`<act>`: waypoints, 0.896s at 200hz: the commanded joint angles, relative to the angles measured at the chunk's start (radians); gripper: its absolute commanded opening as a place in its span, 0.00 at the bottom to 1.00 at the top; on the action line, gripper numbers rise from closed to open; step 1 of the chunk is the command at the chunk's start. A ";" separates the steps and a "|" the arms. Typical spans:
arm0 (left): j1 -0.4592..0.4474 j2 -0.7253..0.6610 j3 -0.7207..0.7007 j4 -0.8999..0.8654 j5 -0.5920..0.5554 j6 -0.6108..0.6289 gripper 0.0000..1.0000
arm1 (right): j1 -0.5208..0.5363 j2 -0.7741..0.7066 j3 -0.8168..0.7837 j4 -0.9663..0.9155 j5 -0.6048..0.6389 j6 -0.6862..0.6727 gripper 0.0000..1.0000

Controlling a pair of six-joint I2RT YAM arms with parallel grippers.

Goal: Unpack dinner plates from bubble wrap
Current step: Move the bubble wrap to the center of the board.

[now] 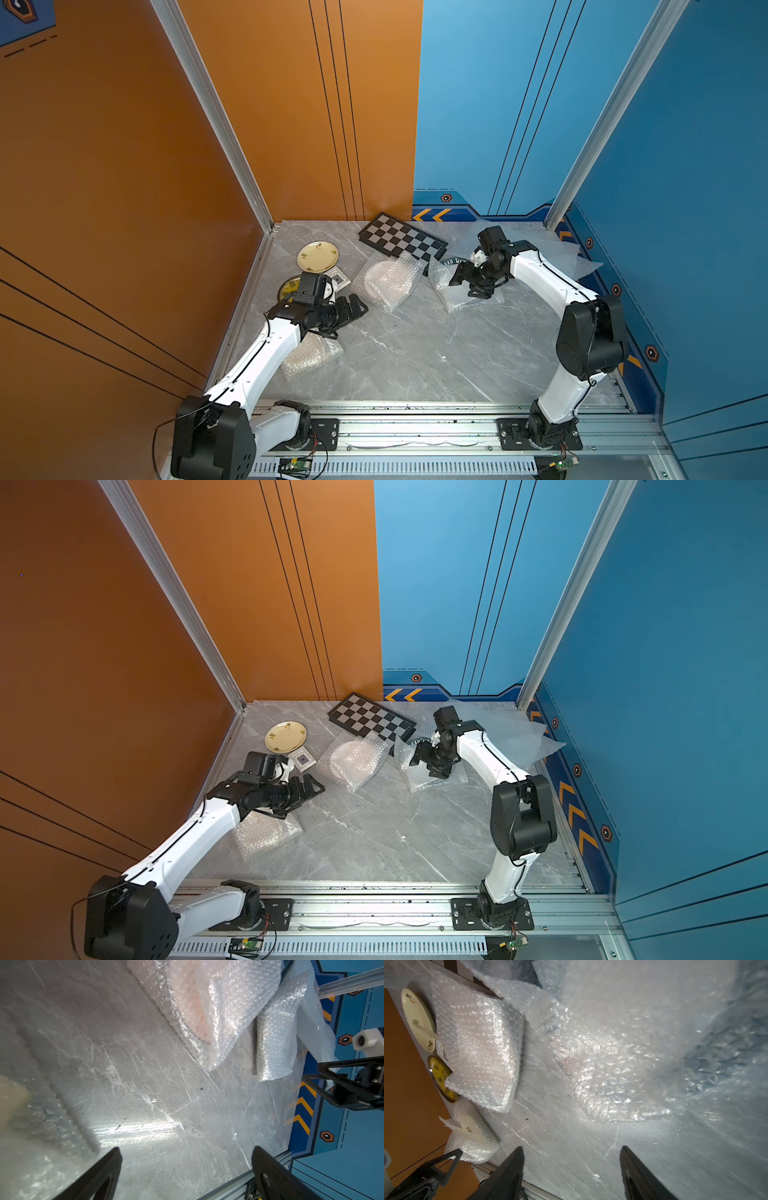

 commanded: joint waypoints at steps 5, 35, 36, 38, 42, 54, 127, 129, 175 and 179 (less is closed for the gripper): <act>0.018 -0.029 -0.030 -0.047 0.010 0.016 0.98 | -0.020 0.015 -0.029 -0.044 0.070 -0.049 0.73; 0.030 -0.024 -0.030 -0.051 0.008 0.015 0.98 | -0.056 0.014 -0.052 -0.037 0.079 -0.055 0.70; 0.030 -0.023 -0.031 -0.051 0.008 0.015 0.98 | -0.058 0.015 -0.053 -0.037 0.079 -0.055 0.70; 0.030 -0.022 -0.030 -0.051 0.009 0.015 0.98 | -0.060 0.015 -0.055 -0.036 0.079 -0.055 0.70; 0.031 -0.019 -0.029 -0.050 0.008 0.014 0.98 | -0.065 0.014 -0.058 -0.036 0.079 -0.056 0.70; 0.033 -0.011 -0.025 -0.051 0.006 0.015 0.98 | -0.078 0.014 -0.065 -0.036 0.081 -0.058 0.69; 0.043 0.027 0.001 -0.051 0.001 0.016 0.98 | -0.103 0.062 -0.100 0.041 0.020 -0.065 0.65; 0.043 0.027 0.001 -0.051 0.000 0.015 0.98 | -0.104 0.065 -0.100 0.043 0.018 -0.064 0.65; 0.050 0.039 0.013 -0.051 0.006 0.018 0.98 | -0.102 0.103 -0.096 0.116 0.004 -0.036 0.61; 0.050 0.040 0.012 -0.051 0.008 0.019 0.98 | -0.102 0.104 -0.096 0.122 0.001 -0.034 0.60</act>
